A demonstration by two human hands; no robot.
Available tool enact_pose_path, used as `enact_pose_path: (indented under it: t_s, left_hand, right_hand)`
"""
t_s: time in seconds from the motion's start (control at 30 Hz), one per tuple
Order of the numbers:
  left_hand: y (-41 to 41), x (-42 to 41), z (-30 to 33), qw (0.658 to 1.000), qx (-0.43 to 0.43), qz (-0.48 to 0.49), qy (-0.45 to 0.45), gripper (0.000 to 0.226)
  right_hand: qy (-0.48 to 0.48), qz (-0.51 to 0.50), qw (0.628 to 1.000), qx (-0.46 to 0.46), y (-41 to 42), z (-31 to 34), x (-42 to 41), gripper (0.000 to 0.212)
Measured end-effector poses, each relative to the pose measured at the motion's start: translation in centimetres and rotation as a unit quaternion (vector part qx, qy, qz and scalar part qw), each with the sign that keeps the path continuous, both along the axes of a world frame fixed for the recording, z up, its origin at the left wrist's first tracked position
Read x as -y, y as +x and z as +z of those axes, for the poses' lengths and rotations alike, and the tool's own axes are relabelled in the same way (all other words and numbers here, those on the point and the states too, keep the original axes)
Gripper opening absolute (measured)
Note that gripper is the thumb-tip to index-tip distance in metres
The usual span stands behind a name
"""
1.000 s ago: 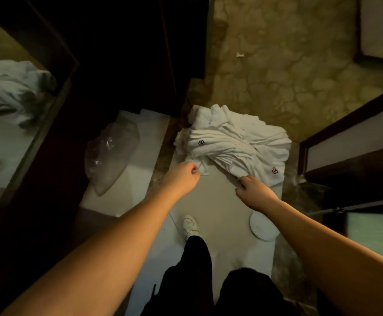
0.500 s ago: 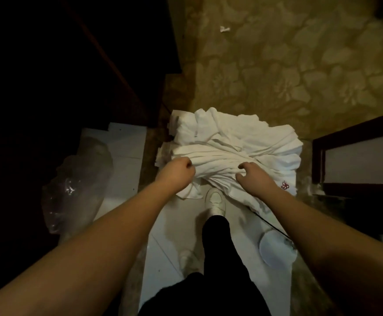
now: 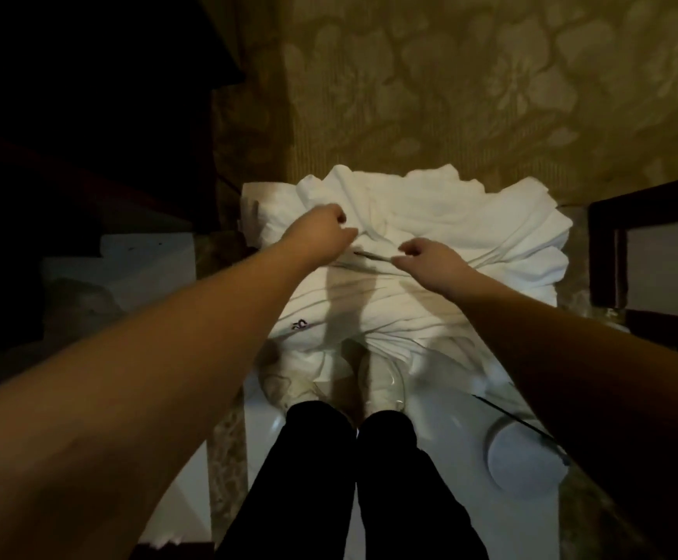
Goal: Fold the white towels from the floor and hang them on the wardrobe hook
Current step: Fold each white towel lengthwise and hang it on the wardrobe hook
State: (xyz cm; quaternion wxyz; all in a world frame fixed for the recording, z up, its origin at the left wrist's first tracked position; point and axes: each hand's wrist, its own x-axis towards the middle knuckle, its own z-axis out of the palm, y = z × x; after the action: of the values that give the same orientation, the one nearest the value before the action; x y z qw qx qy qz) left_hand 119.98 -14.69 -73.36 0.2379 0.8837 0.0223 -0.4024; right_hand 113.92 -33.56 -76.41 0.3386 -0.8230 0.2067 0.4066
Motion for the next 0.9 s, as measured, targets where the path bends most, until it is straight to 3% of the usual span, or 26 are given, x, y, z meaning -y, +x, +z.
enact_pose_path:
  t_s: [0.1, 0.23, 0.3, 0.4, 0.5, 0.7, 0.9]
  left_hand:
    - [1.5, 1.0, -5.4, 0.998, 0.014, -0.055, -0.013, 0.055]
    - [3.0, 2.3, -10.8, 0.967, 0.067, -0.243, 0.047, 0.056]
    - [3.4, 2.5, -12.3, 0.945, 0.087, -0.306, 0.076, 0.048]
    - [2.8, 1.8, -12.9, 0.93, 0.09, -0.343, 0.101, 0.029]
    - [1.3, 0.5, -12.0, 0.881, 0.143, -0.437, 0.113, 0.019]
    - [0.9, -0.1, -8.3, 0.847, 0.142, -0.491, 0.143, 0.053]
    - [3.8, 2.3, -10.8, 0.851, 0.194, -0.452, 0.184, 0.05]
  right_hand:
    - [-0.002, -0.042, 0.999, 0.027, 0.9, -4.6, -1.3, 0.067]
    - [0.005, -0.054, 0.998, 0.034, 1.7, -9.1, -2.8, 0.074]
    - [-0.007, -0.021, 0.999, 0.03, 2.0, -10.3, -3.2, 0.062]
    - [-0.065, 0.036, 0.997, 0.031, 2.0, -10.8, -3.3, 0.027]
    - [-0.086, 0.104, 0.991, 0.008, 1.2, -9.3, -3.8, 0.023]
    - [-0.049, 0.144, 0.988, 0.024, -0.1, -4.5, -3.4, 0.028]
    - [-0.061, 0.088, 0.993, 0.054, 2.7, -8.4, -2.4, 0.064]
